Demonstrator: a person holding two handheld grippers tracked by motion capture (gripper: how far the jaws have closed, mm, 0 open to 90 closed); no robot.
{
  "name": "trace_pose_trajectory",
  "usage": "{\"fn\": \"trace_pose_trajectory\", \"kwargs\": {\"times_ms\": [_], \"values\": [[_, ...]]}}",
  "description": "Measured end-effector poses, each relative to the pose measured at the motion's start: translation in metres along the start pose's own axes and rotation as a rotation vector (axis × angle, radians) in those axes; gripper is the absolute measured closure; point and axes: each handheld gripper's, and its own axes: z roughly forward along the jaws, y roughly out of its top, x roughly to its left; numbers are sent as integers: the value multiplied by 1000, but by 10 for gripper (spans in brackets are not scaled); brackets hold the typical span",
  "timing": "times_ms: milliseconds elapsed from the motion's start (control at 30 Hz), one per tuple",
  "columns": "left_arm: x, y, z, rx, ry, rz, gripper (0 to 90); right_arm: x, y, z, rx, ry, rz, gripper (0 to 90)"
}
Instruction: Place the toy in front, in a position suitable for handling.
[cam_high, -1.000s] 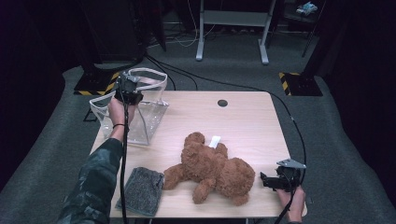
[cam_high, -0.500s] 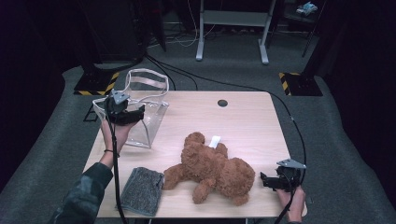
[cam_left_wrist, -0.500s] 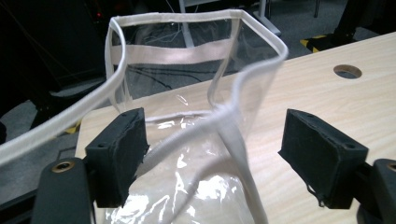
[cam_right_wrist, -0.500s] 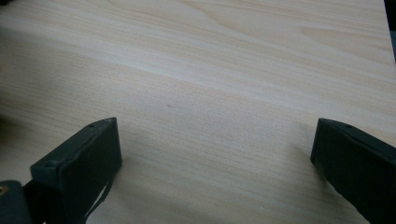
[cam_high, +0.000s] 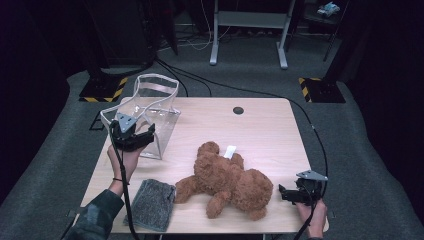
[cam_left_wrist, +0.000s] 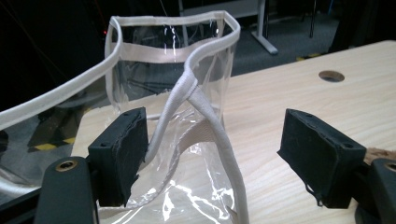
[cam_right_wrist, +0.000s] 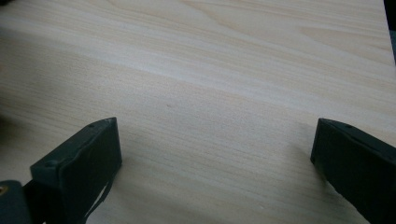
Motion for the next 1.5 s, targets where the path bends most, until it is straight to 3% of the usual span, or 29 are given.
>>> {"fn": "trace_pose_trajectory", "kwargs": {"times_ms": [233,367,467,567,600,633,800,933,1000,1133,1300,1400,1467,1500], "values": [[-2,-3,-11,-24,-7,1,224,0,0,0,0,0,0,11],[-10,-9,-9,-1,-49,8,232,0,0,0,0,0,0,11],[-13,-19,6,60,-80,-6,273,0,0,0,0,0,0,11],[-17,-32,25,137,-104,-29,396,0,0,0,0,0,0,11],[-19,-37,33,160,-115,-37,398,0,0,0,0,0,0,11],[-20,-40,38,181,-120,-28,435,0,0,0,0,0,0,11],[-24,-51,59,243,-106,-58,498,0,0,0,0,0,0,11],[-22,-64,72,295,-121,-79,562,0,0,0,0,0,0,11],[-21,-69,78,310,-126,-112,580,0,0,0,0,0,0,11],[-20,-72,87,318,-118,-125,566,0,0,0,-1,1,0,11],[-19,-67,96,324,-124,-166,551,0,0,0,-2,1,1,11],[-18,-65,104,321,-117,-164,536,0,0,0,-1,1,1,11],[-16,-61,111,326,-119,-202,531,0,0,0,-1,0,0,11],[-16,-61,111,326,-119,-202,525,0,0,0,-1,0,0,11]]}}
